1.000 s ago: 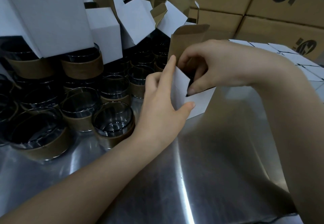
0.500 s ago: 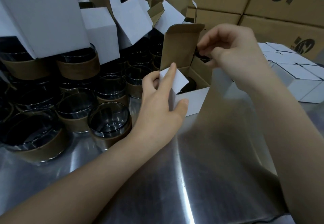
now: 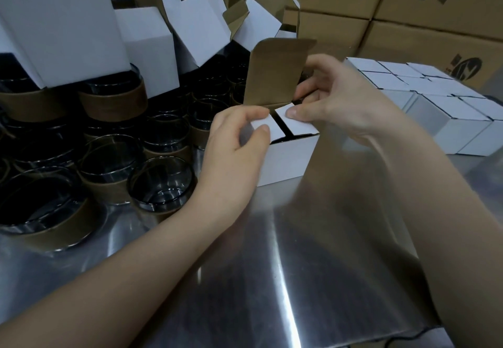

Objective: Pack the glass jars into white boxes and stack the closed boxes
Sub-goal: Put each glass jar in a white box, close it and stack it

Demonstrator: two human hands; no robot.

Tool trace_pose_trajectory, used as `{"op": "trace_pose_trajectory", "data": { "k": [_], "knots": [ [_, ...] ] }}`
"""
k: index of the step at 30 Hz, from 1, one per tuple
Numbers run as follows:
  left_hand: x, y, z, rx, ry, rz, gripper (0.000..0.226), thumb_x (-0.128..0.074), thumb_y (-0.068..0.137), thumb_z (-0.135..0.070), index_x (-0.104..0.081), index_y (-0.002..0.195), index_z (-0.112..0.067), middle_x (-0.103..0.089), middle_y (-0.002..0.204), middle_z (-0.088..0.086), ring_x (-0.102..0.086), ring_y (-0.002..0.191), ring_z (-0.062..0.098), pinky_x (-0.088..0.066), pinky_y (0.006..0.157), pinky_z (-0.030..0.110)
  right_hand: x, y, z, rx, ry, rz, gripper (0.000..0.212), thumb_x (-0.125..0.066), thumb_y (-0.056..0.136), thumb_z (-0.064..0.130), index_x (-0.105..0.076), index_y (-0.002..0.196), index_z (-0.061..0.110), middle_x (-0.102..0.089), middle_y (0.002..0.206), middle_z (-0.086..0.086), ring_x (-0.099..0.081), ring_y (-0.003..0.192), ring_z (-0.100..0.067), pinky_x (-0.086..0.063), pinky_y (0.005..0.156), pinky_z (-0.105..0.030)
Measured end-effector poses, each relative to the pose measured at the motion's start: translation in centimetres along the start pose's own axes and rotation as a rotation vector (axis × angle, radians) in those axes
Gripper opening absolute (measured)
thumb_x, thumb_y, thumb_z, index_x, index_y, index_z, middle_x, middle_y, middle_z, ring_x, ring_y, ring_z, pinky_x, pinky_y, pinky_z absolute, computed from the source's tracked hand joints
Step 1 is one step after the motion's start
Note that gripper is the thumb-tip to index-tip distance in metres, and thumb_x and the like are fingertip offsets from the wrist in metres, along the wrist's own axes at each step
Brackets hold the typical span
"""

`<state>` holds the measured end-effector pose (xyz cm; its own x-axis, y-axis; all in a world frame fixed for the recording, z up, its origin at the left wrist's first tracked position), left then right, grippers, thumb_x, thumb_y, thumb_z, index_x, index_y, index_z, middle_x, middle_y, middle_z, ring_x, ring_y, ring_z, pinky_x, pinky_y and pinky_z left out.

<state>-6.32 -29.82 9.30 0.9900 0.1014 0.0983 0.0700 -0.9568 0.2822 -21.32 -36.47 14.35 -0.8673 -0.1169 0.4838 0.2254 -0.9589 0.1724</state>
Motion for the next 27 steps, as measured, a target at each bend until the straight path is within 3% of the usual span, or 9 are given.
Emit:
{"op": "trace_pose_trajectory", "data": {
  "k": [2,4,9,12,17,21,23,25,27],
  "knots": [
    [0.2,-0.1,-0.2,0.002,-0.09,-0.025,0.019,-0.058,0.083,-0.02,-0.053,0.101,-0.026,-0.059,0.116,0.002,-0.057,0.11,0.014,-0.048,0.096,0.038,-0.6,0.0,0.0,0.015,0.011,0.057,0.047,-0.075,0.077,-0.007,-0.06,0.111,0.021,-0.062,0.09,-0.005,-0.058,0.059,-0.006,-0.05,0.062,-0.015],
    [0.4,-0.1,-0.5,-0.01,-0.183,-0.04,0.031,-0.058,0.079,-0.015,-0.044,0.104,-0.029,-0.057,0.122,0.004,-0.059,0.113,0.017,-0.049,0.098,0.045,-0.9,0.1,0.0,0.032,0.006,0.089,0.039,-0.073,0.079,-0.008,-0.065,0.102,0.023,-0.062,0.083,0.001,-0.056,0.057,-0.001,-0.047,0.061,-0.012],
    [-0.1,0.3,-0.1,0.026,-0.266,0.019,0.065,-0.055,0.091,0.004,-0.032,0.137,-0.036,-0.055,0.133,-0.003,-0.058,0.118,0.007,-0.051,0.095,0.028,-0.9,0.3,-0.6,0.036,0.041,0.107,0.031,-0.077,0.072,-0.002,-0.068,0.085,0.024,-0.064,0.081,0.003,-0.057,0.062,-0.003,-0.046,0.057,-0.014],
    [-0.3,0.2,-0.2,0.035,-0.26,0.038,0.057,-0.051,0.091,0.006,-0.045,0.136,-0.029,-0.057,0.131,-0.003,-0.058,0.116,0.007,-0.05,0.097,0.027,-1.1,0.3,-0.5,0.062,0.07,0.133,0.03,-0.077,0.071,0.003,-0.07,0.093,0.022,-0.063,0.093,-0.009,-0.058,0.079,-0.015,-0.05,0.07,-0.025],
    [-0.2,0.0,0.0,0.067,-0.179,0.03,0.033,-0.053,0.093,-0.004,-0.064,0.11,-0.031,-0.058,0.126,0.006,-0.056,0.117,0.017,-0.046,0.103,0.043,-1.2,0.1,-0.4,0.076,-0.033,0.163,0.042,-0.066,0.085,-0.008,-0.079,0.081,0.032,-0.075,0.087,0.003,-0.063,0.083,-0.024,-0.052,0.079,-0.042],
    [-0.2,0.0,0.1,0.085,-0.193,0.017,0.029,-0.055,0.093,-0.007,-0.066,0.103,-0.033,-0.059,0.125,0.007,-0.056,0.117,0.018,-0.045,0.104,0.046,-0.8,-0.1,-0.5,0.063,-0.054,0.173,0.029,-0.068,0.087,0.0,-0.077,0.095,0.027,-0.077,0.091,0.003,-0.07,0.09,-0.018,-0.057,0.083,-0.031],
    [-0.2,0.0,0.2,0.095,-0.201,0.01,0.027,-0.057,0.093,-0.009,-0.067,0.1,-0.034,-0.06,0.124,0.008,-0.057,0.117,0.02,-0.044,0.104,0.048,-0.7,-0.2,-0.5,0.058,-0.058,0.184,0.026,-0.066,0.09,0.003,-0.075,0.1,0.025,-0.075,0.101,-0.007,-0.068,0.1,-0.028,-0.055,0.09,-0.038],
    [-0.2,-0.1,0.4,0.107,-0.205,0.004,0.026,-0.057,0.093,-0.01,-0.068,0.1,-0.032,-0.06,0.125,0.008,-0.057,0.118,0.02,-0.043,0.105,0.049,-0.8,-0.4,-0.6,0.039,-0.042,0.212,0.027,-0.063,0.091,0.001,-0.074,0.104,0.023,-0.073,0.109,-0.013,-0.066,0.107,-0.031,-0.053,0.095,-0.04],
    [-0.2,-0.1,0.6,0.12,-0.207,0.002,0.025,-0.055,0.093,-0.01,-0.068,0.101,-0.03,-0.06,0.126,0.006,-0.055,0.12,0.02,-0.043,0.106,0.048,-1.0,-0.6,-0.8,0.011,-0.019,0.247,0.034,-0.056,0.092,-0.006,-0.074,0.104,0.021,-0.074,0.109,-0.007,-0.068,0.104,-0.023,-0.056,0.091,-0.03]
  ]
}}
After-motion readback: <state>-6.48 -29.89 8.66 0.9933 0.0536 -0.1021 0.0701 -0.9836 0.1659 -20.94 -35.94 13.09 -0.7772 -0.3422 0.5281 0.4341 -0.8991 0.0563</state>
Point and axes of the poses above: each hand's wrist, its own y-axis towards the middle knuckle, its own x-axis out of the back of the hand, z = x × y, the point moved 10 cm from there along y, towards the middle knuckle
